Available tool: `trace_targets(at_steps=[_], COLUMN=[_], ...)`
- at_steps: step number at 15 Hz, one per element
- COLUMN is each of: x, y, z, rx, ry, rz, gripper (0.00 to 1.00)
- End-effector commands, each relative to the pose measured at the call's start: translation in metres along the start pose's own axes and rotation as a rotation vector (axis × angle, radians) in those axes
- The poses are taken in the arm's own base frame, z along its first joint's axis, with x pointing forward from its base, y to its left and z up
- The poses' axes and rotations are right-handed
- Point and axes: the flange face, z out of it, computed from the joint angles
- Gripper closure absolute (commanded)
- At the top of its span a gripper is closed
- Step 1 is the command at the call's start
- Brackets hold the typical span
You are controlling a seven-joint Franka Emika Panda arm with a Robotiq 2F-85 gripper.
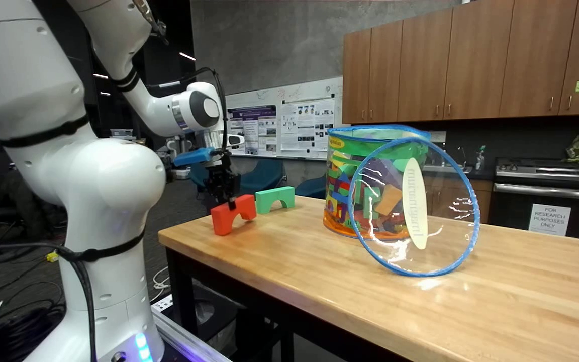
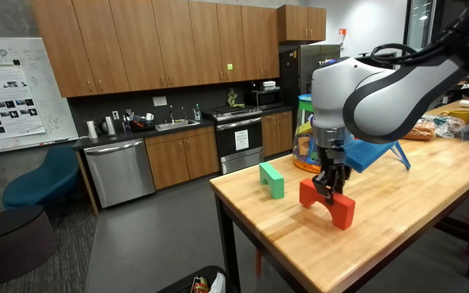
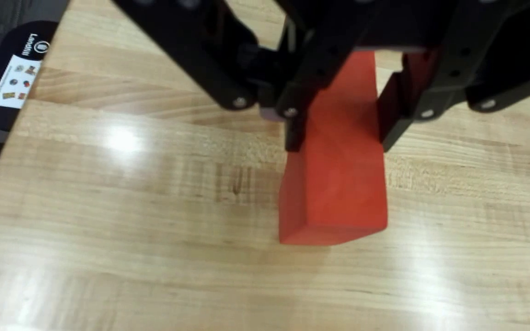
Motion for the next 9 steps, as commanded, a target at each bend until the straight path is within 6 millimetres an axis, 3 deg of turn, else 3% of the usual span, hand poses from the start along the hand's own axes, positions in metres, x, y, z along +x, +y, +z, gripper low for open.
trace_targets(at_steps=[1, 9], x=[0.003, -0.005], y=[-0.015, -0.061], z=[-0.008, -0.010], rx=[0.010, -0.027], ry=[0.013, 0.062], rz=[0.056, 0.092], gripper=[0.85, 0.85])
